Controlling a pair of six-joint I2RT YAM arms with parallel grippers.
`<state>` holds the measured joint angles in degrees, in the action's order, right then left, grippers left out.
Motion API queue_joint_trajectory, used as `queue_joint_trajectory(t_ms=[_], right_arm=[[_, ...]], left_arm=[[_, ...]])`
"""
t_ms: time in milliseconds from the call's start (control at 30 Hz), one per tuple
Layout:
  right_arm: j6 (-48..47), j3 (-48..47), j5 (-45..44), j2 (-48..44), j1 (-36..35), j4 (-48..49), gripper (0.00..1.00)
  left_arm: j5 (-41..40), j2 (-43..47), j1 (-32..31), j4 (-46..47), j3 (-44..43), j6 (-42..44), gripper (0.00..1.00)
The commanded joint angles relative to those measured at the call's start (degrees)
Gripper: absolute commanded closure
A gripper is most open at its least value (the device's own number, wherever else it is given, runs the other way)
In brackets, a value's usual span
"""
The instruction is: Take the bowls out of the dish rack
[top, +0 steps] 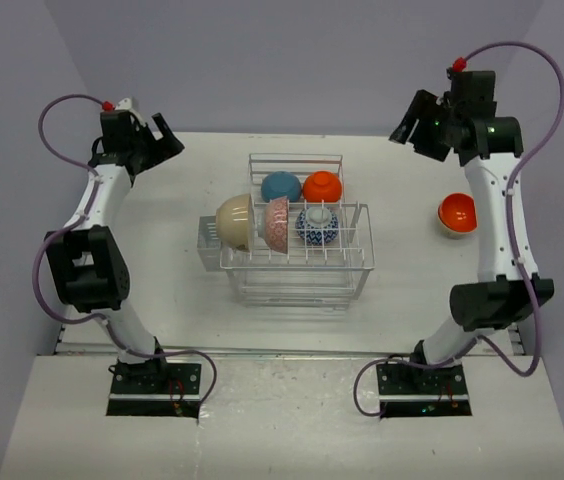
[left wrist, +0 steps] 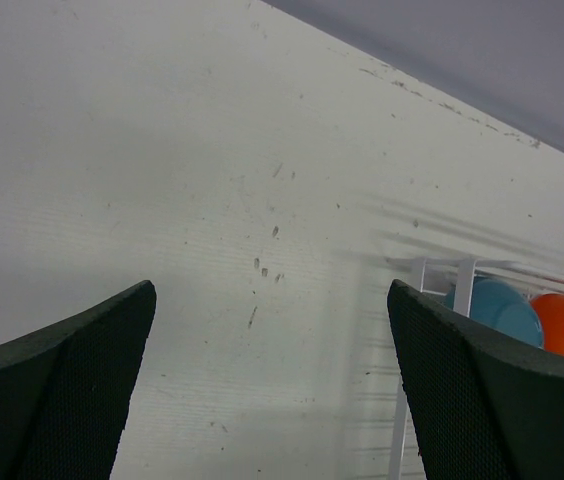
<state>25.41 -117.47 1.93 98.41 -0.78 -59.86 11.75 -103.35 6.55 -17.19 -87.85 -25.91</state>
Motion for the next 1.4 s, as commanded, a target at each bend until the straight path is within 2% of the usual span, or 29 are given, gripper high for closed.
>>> queue_joint_trajectory(t_ms=[0, 100, 133, 167, 267, 400, 467, 667, 1233, 1367], right_arm=[[2.9, 2.7, 26.8, -7.2, -2.2, 1.9, 0.35], [7.5, 9.8, 36.5, -13.0, -4.5, 9.2, 0.34], [8.9, 11.1, 43.9, -13.8, -5.4, 10.4, 0.34], [11.0, 12.0, 47.0, -14.3, -6.1, 11.2, 0.34], [13.3, 15.6, 52.3, -16.8, -10.1, 14.0, 0.33], [18.4, 24.0, 56.5, -20.4, -14.1, 24.6, 0.30], [21.0, 26.3, 56.8, -21.7, -15.8, 28.5, 0.29], [23.5, 31.3, 56.4, -21.5, -20.8, 32.3, 0.29], [24.9, 30.6, 54.0, -14.4, -27.5, 35.7, 0.32], [25.2, 30.2, 53.7, -13.2, -28.2, 35.9, 0.36]], left_arm=[[-1.1, 4.8, -0.5, -1.0, 2.1, 1.6, 0.03], [-0.6, 6.7, -0.4, -1.3, 4.1, 1.4, 0.03], [-0.7, 7.8, -0.4, -1.2, 4.6, 1.3, 0.03], [-0.8, 8.2, -0.5, -1.1, 5.1, 1.1, 0.03], [-0.6, 9.7, -0.5, -1.0, 6.7, 1.0, 0.03], [-0.4, 11.3, -0.5, -1.1, 8.1, 1.2, 0.03], [-0.1, 11.8, -0.6, -1.3, 8.4, 1.3, 0.03], [0.0, 12.9, -0.5, -1.5, 8.6, 1.2, 0.03], [0.6, 13.5, -0.5, -1.7, 6.7, 1.1, 0.02], [0.9, 12.9, -0.5, -1.6, 6.1, 1.0, 0.02]])
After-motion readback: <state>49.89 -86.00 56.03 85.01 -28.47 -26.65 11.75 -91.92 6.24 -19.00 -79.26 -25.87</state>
